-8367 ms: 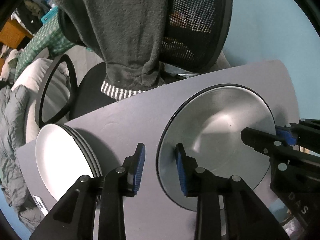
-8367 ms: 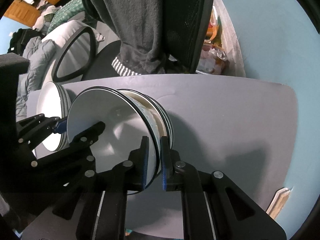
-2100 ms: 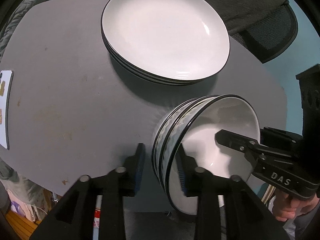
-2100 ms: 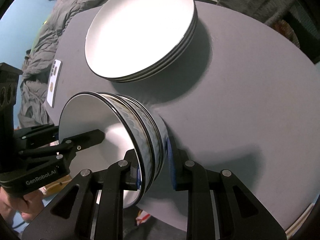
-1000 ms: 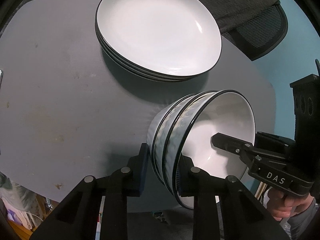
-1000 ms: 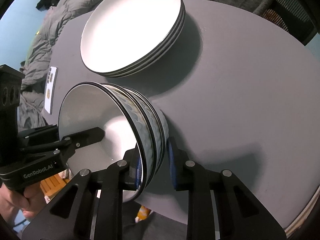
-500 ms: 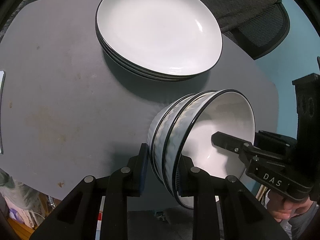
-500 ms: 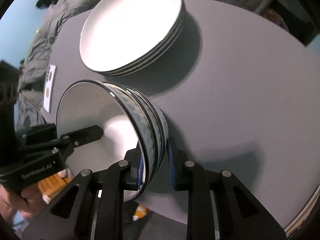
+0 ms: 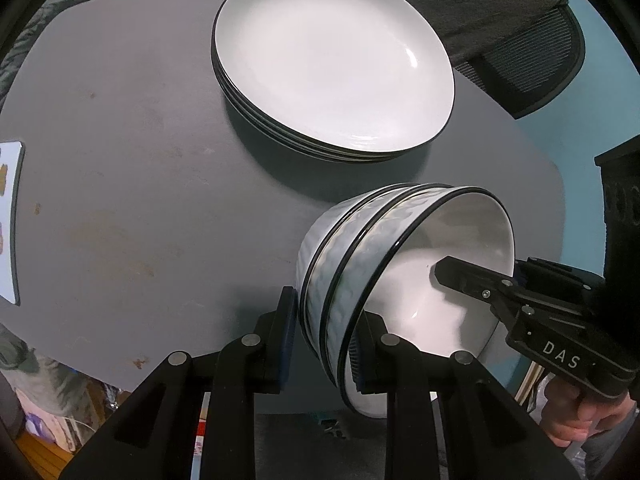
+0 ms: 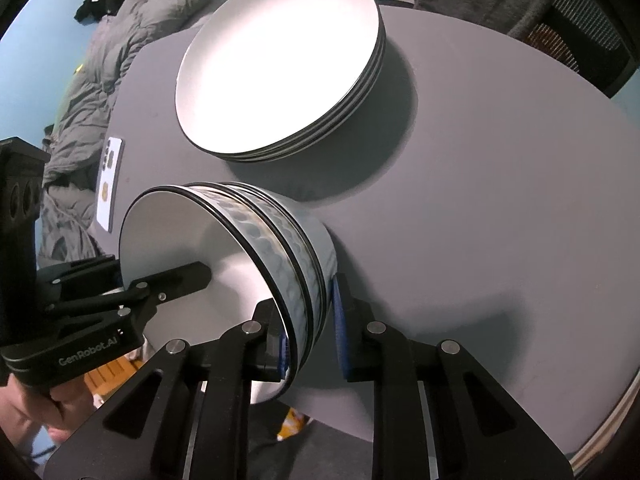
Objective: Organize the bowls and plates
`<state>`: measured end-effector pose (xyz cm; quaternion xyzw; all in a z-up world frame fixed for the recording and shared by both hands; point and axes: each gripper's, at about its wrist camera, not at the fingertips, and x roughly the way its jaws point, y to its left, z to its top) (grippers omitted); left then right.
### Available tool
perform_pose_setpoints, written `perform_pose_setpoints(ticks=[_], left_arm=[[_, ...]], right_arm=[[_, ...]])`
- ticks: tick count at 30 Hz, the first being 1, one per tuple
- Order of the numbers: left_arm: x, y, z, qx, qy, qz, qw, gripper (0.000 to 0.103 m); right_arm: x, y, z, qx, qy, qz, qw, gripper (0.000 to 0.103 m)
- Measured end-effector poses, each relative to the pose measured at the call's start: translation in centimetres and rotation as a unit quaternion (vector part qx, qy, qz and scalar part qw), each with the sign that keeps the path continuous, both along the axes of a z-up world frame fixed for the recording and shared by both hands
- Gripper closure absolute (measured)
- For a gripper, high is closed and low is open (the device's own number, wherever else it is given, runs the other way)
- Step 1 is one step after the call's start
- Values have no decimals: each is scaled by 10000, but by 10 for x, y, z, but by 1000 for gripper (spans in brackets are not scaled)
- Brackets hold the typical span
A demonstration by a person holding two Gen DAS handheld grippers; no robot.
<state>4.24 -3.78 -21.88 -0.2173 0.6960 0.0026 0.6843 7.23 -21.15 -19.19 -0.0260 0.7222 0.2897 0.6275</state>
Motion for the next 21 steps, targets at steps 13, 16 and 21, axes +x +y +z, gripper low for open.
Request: perform_pose_setpoints(ticks=[13, 16, 21], left_arm=[[14, -3, 42, -5, -316, 25, 9995, 80], [23, 0, 52, 46, -399, 7, 9992, 80], [45, 9, 63, 124, -533, -14, 9985, 80]], right_arm=[[17, -2, 37, 142, -189, -116, 9997, 85], [25, 2, 49, 192, -257, -145, 9994, 85], [41, 12, 60, 281, -367, -194, 9987, 85]])
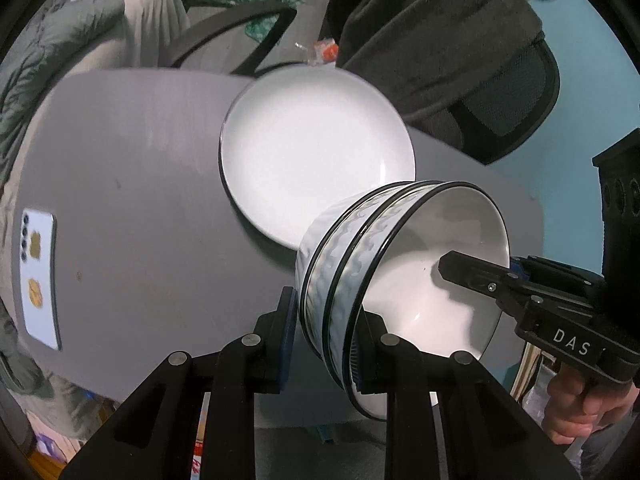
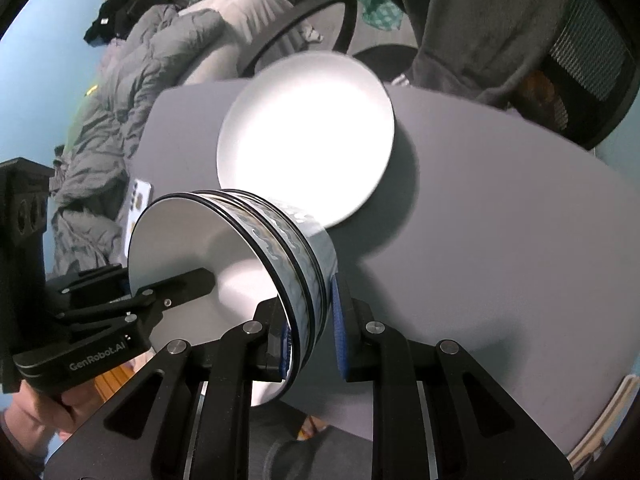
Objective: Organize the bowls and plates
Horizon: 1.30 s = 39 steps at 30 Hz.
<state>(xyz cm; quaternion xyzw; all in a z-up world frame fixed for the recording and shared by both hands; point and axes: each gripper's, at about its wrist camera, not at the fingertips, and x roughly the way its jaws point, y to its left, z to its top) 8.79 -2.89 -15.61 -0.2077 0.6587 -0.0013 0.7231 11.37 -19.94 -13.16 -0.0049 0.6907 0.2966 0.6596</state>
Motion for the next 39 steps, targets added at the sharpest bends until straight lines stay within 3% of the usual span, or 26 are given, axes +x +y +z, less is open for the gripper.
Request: perform_pose_setpoints(ticks=[17, 35, 39], left_arm=[[75, 30, -25, 209, 246, -102, 9994, 80], [86, 34, -36, 330, 149, -257, 9990, 80], [81, 34, -29, 798, -48, -243, 9965, 67]], right_arm=[[62, 33, -26, -70, 24, -200, 9998, 85], [81, 46, -34, -294, 56, -155, 9994, 84], [79, 48, -35, -345, 86, -43, 9994, 78]])
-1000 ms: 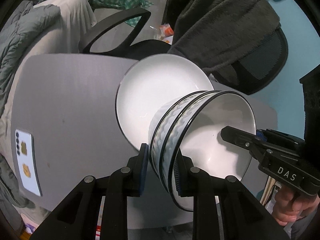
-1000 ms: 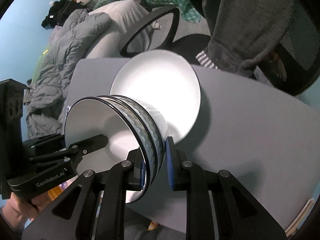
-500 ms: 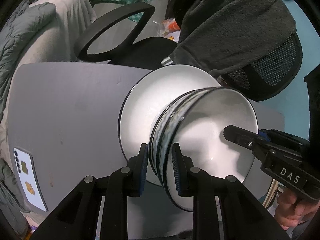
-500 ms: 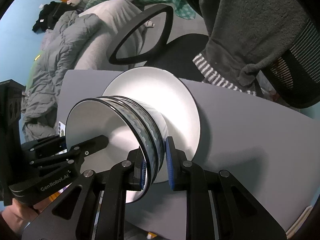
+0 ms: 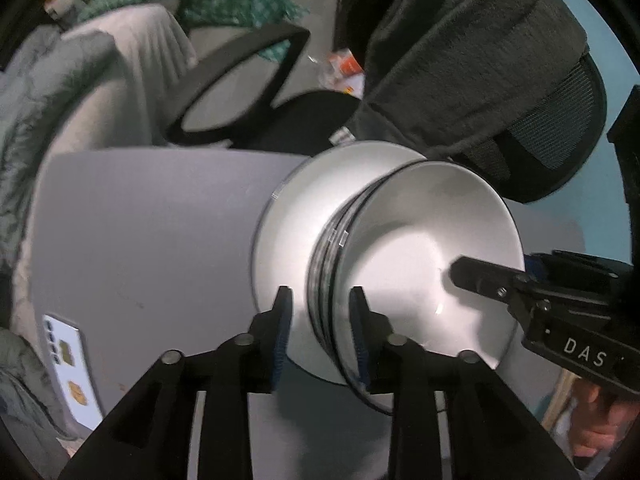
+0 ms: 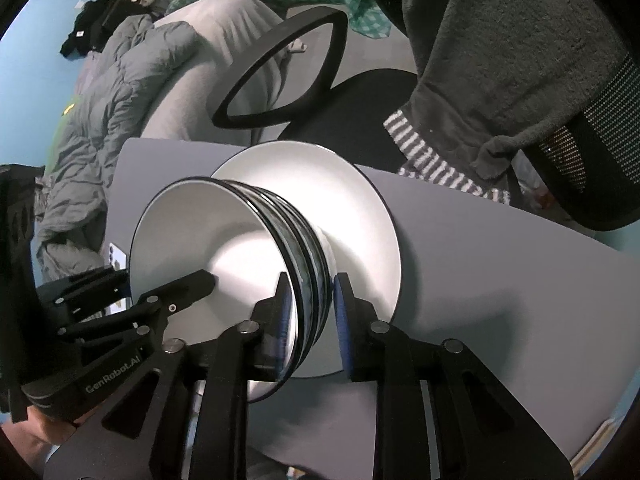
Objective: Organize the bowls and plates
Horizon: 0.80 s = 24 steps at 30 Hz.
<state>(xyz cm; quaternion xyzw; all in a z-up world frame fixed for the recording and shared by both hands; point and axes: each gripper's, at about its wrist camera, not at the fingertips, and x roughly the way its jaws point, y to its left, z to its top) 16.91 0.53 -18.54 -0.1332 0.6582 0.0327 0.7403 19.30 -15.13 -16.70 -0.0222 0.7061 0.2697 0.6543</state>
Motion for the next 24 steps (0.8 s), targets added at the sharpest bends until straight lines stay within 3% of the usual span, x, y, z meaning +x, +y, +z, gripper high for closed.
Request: perform_pose_setpoints(ticks=[3, 8, 10, 14, 16, 24], left_arm=[[-5, 3, 6, 195, -103, 79, 9997, 55], [-22, 6, 35, 490, -380, 74, 9980, 45], [-32, 7, 55, 668, -524, 3, 9964, 35], [-51, 13, 89, 600, -837, 190, 9945, 30], [-59, 16, 106, 412, -942, 291, 9943, 21], [-85, 19, 166, 191, -1289, 608, 9896, 20]], right_arm=[[-2, -2, 4, -196, -214, 24, 9996, 74], [-9, -10, 33, -387, -673, -69, 9970, 42], [-14, -13, 49, -515, -880, -4, 9948, 34], [-25, -25, 84, -557, -1211, -93, 9910, 32], [-32, -32, 103, -428, -1351, -220, 9897, 32], [-64, -56, 178, -142, -2116, -678, 9749, 32]])
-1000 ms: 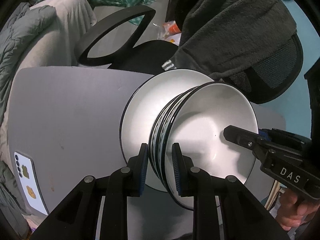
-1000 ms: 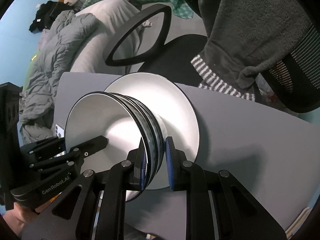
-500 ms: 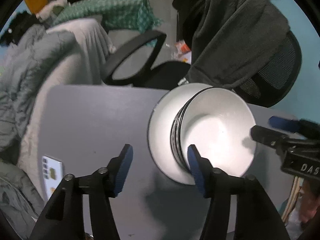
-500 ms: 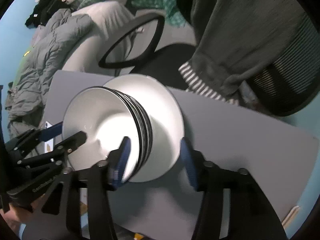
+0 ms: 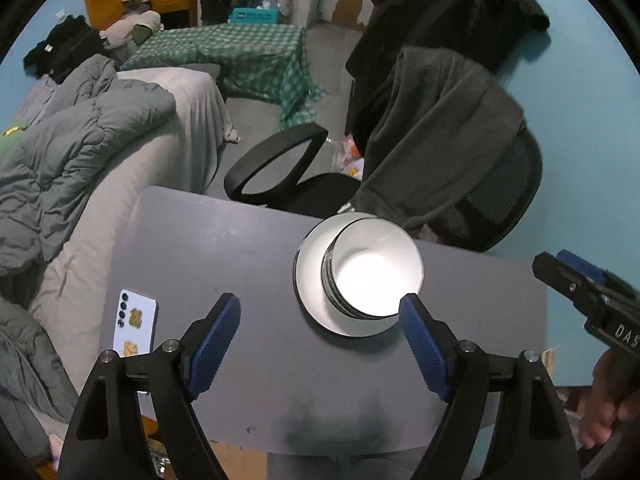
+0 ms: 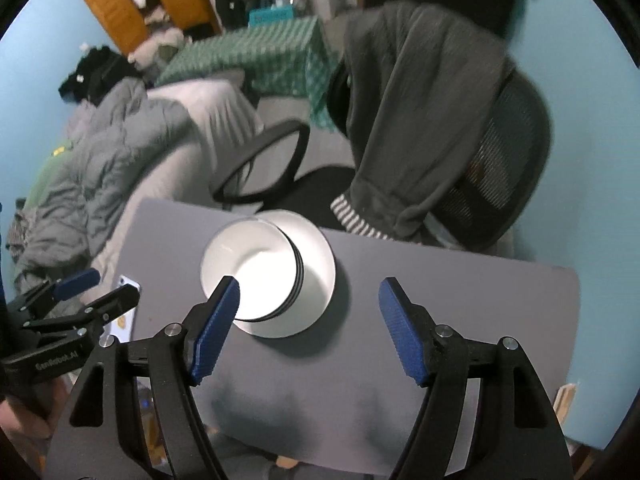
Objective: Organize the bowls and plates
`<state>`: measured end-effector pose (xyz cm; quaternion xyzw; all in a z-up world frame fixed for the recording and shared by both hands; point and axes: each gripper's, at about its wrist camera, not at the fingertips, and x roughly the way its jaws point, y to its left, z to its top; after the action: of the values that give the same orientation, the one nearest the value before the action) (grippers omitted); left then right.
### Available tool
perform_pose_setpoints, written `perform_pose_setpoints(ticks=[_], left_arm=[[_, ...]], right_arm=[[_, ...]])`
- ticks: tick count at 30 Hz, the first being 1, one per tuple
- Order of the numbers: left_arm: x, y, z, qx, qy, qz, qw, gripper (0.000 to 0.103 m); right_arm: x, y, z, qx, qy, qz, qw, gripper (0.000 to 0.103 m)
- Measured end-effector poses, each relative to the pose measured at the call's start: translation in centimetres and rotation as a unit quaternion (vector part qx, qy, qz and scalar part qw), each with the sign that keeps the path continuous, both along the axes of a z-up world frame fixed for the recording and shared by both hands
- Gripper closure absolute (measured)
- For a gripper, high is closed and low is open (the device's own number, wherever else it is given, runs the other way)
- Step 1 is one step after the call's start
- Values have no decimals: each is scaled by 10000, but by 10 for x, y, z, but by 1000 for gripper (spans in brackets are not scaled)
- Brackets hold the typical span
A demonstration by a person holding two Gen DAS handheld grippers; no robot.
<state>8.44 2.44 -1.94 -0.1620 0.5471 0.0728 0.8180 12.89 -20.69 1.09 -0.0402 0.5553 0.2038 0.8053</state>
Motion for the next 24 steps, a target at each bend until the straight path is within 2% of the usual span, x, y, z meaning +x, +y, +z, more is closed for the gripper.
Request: perform_pose_setpoints(ticks=[5, 6, 10, 15, 24], left_arm=[[-14, -4, 37, 237, -352, 203, 9989, 19], [-17, -5, 43, 317, -422, 220, 9984, 15], [-28, -15, 63, 646, -625, 133, 9959, 13], [-34, -27, 71, 930, -660, -104, 9934, 12], [-38, -29, 73, 920, -675, -152, 9934, 13]], right_arm=[[-17, -4, 30, -85, -408, -37, 9991, 31], [-19, -4, 33, -87, -454, -39, 9989, 31], [-28, -4, 46, -40, -564, -75, 9984, 31], [-35, -4, 59, -76, -675, -127, 9976, 31], [-47, -7, 72, -256, -931, -241, 9950, 31]])
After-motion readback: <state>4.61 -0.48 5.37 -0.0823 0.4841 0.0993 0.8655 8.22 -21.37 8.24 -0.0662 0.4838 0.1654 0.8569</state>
